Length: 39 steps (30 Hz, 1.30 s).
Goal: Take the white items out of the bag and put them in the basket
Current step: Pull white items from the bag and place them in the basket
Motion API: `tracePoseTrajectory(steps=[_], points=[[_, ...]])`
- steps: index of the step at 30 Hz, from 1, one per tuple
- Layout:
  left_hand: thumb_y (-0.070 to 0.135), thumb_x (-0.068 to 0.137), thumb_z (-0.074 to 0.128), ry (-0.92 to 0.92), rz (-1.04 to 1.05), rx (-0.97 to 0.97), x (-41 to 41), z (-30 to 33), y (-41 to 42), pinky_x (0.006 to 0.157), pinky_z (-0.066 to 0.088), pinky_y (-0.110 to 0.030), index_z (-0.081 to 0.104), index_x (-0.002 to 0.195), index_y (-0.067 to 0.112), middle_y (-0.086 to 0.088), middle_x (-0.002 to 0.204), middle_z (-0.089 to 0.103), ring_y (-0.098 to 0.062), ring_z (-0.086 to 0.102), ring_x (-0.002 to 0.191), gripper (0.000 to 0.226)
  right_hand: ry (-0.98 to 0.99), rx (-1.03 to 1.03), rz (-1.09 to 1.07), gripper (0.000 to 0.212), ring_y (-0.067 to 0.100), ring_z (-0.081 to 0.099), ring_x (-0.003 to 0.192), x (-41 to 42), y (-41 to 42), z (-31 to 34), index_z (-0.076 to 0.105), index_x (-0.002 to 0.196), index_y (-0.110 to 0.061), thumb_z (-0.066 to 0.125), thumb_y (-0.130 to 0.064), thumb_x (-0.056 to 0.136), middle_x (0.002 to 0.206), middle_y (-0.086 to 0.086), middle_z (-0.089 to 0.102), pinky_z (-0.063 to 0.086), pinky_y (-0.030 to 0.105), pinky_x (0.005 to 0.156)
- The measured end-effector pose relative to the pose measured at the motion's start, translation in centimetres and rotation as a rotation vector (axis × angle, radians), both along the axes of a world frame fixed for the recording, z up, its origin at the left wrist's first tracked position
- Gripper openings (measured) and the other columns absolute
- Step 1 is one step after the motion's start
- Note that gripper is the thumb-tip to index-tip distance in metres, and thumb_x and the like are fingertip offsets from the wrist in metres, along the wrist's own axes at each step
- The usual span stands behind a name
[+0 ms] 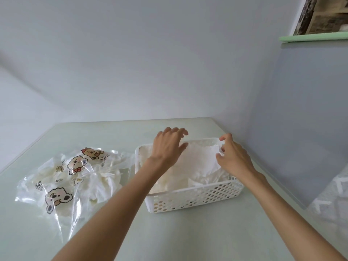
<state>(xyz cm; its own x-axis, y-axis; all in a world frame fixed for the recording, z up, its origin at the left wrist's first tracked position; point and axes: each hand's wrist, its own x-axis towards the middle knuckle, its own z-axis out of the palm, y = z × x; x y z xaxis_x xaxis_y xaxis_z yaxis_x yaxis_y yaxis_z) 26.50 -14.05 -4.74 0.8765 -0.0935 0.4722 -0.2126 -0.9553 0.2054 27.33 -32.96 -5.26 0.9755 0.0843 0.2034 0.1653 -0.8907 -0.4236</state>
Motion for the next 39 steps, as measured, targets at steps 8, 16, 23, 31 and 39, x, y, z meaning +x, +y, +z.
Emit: tracePoseTrajectory(steps=[8,16,23,31,39], points=[[0.052,0.1,0.027,0.407,-0.115,0.232,-3.6,0.1,-0.3,0.116,0.022,-0.039,0.023,0.152,0.021,-0.001,0.158,0.023,-0.019,0.019,0.146,0.06,-0.141,0.106,0.275,0.034,0.014,0.048,0.095,-0.2,2.5,0.5,0.053,0.11,-0.027,0.058,-0.003,0.087,0.113,0.001,0.052,0.042,0.028,0.081],[0.067,0.093,0.026,0.848,-0.072,0.458,-2.5,-3.3,2.2,0.12,-0.009,-0.036,-0.024,0.149,0.021,0.004,0.156,-0.027,-0.011,-0.021,0.145,0.088,0.528,-0.459,0.302,0.08,0.028,0.018,0.14,2.9,1.8,-0.6,0.009,0.152,-0.032,0.058,-0.019,0.09,0.152,0.007,0.012,0.027,0.042,0.111],[0.064,0.095,0.03,0.908,-0.06,0.518,-1.6,-3.8,1.8,0.121,-0.003,-0.039,-0.021,0.149,0.022,0.005,0.157,-0.025,-0.011,-0.017,0.146,0.086,0.672,-0.451,0.313,0.086,0.032,0.023,0.14,4.4,1.2,-1.7,0.015,0.15,-0.038,0.069,-0.023,0.085,0.153,0.007,0.012,0.027,0.044,0.114],[0.064,0.087,0.049,0.603,-0.162,-0.095,-4.5,2.4,2.9,0.113,0.03,-0.037,0.041,0.144,0.025,0.006,0.15,0.041,-0.018,0.039,0.137,0.069,0.483,-0.133,0.334,0.055,0.02,0.037,0.135,2.3,-0.1,1.9,0.039,0.143,-0.026,0.058,-0.012,0.093,0.148,0.0,0.037,0.036,0.029,0.1],[0.036,0.083,0.072,0.321,0.038,-0.374,-13.9,1.8,13.7,0.096,0.044,-0.032,0.057,0.101,0.039,0.021,0.11,0.06,-0.002,0.056,0.11,0.023,-0.048,-0.068,0.282,0.025,0.013,0.054,0.109,-4.3,5.7,3.6,0.062,0.117,-0.027,0.055,-0.02,0.094,0.115,-0.009,0.062,0.04,0.027,0.082]])
